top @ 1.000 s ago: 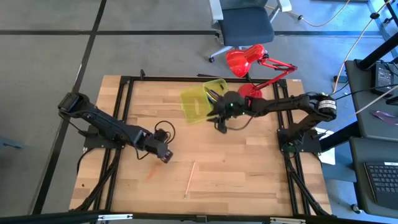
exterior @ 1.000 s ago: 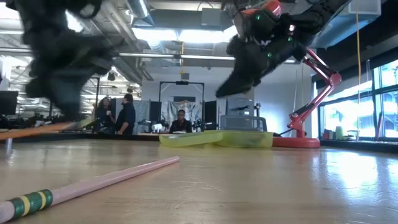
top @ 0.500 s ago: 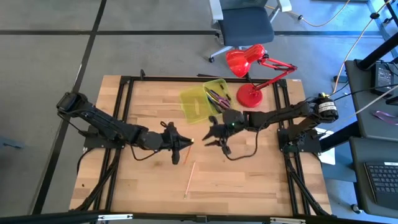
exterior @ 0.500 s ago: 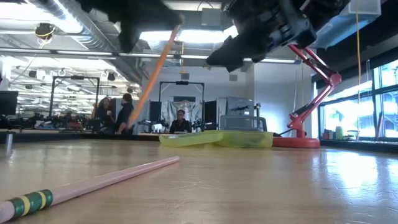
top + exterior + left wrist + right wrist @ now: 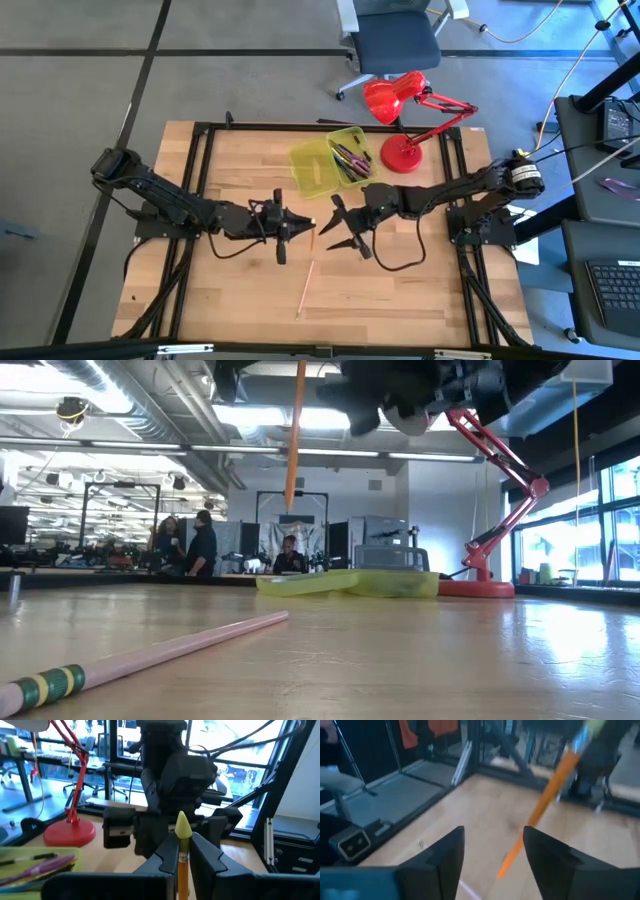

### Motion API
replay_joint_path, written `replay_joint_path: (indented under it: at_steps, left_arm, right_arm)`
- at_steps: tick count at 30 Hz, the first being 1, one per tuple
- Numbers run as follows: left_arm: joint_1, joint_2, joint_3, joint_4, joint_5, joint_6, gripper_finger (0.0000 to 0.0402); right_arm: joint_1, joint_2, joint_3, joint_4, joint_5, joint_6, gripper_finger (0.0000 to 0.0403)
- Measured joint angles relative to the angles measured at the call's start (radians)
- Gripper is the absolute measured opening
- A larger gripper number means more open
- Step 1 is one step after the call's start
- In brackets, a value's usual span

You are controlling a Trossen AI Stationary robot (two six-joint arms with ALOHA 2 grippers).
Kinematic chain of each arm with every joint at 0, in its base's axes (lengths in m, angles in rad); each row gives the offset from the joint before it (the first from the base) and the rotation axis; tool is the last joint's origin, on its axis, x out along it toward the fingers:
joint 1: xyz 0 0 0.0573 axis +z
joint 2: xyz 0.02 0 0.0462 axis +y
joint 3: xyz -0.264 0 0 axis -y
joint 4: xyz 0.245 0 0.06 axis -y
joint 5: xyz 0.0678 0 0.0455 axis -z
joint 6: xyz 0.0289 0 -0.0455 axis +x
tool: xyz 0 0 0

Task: Pick & place school supplies into a supply box
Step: Put the orange pencil into the yellow box

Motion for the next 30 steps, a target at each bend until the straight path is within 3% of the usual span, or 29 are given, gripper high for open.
replay_joint_path:
  at_steps: [3, 8, 30]
  left_arm:
    - [0.000, 0.000, 0.000, 0.023, 0.002, 0.014, 0.0020]
    - [0.000, 0.000, 0.001, 0.063, 0.036, 0.058, 0.0020]
    - [0.000, -0.001, 0.001, 0.217, 0.040, 0.269, 0.0020]
  right_arm:
    - [0.013, 0.000, 0.000, 0.038, 0.030, 0.003, 0.0213]
    - [0.027, 0.000, 0.000, 0.089, 0.205, 0.080, 0.0210]
    - [0.043, 0.000, 0.000, 0.148, 0.183, 0.129, 0.0147]
